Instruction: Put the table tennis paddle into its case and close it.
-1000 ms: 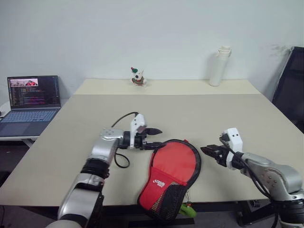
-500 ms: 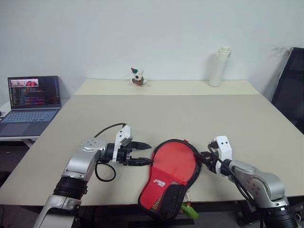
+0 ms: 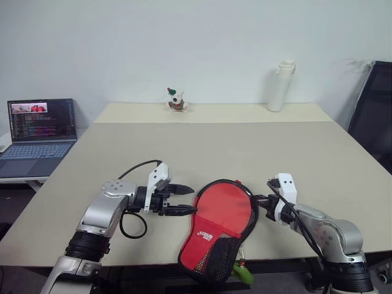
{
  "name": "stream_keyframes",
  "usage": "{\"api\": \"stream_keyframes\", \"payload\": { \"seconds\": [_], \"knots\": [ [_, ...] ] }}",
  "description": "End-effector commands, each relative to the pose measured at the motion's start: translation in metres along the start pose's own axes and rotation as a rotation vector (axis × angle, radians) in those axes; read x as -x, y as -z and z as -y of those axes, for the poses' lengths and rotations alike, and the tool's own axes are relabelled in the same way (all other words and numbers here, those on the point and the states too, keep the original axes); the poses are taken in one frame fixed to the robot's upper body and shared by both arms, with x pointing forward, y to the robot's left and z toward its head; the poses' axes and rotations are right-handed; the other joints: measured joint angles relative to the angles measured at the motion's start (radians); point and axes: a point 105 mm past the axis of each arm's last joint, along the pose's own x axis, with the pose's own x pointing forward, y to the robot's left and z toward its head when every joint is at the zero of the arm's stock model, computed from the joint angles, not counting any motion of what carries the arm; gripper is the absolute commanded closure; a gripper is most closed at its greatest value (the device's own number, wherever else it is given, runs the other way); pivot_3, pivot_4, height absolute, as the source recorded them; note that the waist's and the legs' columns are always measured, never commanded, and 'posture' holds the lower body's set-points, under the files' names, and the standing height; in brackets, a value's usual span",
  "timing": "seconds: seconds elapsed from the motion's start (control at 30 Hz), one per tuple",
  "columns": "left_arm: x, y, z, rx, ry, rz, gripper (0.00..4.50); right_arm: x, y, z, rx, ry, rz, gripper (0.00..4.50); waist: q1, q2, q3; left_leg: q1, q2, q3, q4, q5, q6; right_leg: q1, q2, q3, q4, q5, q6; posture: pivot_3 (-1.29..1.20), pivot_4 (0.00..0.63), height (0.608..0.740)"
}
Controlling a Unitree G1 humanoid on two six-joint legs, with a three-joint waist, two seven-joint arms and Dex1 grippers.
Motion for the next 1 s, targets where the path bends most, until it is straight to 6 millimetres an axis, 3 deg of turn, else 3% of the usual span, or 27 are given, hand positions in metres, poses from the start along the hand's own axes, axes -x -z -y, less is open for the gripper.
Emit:
{"api": "stream_keyframes", "payload": {
  "seconds": [0.03,0.23,0.43,0.6,1.0],
  "knots": [
    [0.003,-0.012,0.002,-0.040,-0.005,0.025,0.95,-0.003,-0.023,0.006,0.028,0.009,0.052,4.48,-0.001,0.000,0.000,0.000,0.000,0.000,0.000,0.000,0.000,0.000,0.000,0.000,0.000,0.000,0.000,0.00,0.150,0.740],
    [0.002,-0.013,0.003,-0.041,-0.014,0.025,0.95,-0.011,-0.063,0.014,0.116,-0.007,0.099,4.48,-0.003,0.001,0.001,0.000,0.000,0.001,0.000,0.000,0.000,0.000,0.000,0.000,0.000,0.001,-0.001,0.00,0.150,0.740],
    [0.002,-0.012,0.003,-0.041,-0.019,0.021,0.95,-0.027,-0.093,0.007,0.202,-0.052,0.124,4.48,-0.003,0.001,0.001,-0.001,0.000,0.001,-0.001,0.000,0.000,-0.002,0.000,0.000,-0.001,0.001,-0.001,0.00,0.150,0.740],
    [0.001,-0.011,0.004,-0.042,-0.023,0.018,0.95,-0.045,-0.095,-0.007,0.266,-0.121,0.095,4.48,-0.004,0.001,0.001,-0.001,0.000,0.001,-0.001,0.000,0.000,-0.002,0.000,0.000,-0.001,0.003,-0.005,0.00,0.150,0.740],
    [-0.001,-0.008,0.006,-0.043,-0.021,0.010,0.95,-0.075,-0.096,-0.021,0.369,-0.192,0.058,4.48,-0.007,0.002,0.002,-0.001,0.001,0.001,-0.001,0.000,0.000,-0.002,0.000,0.000,0.000,0.004,-0.006,0.00,0.150,0.740]
  ]
}}
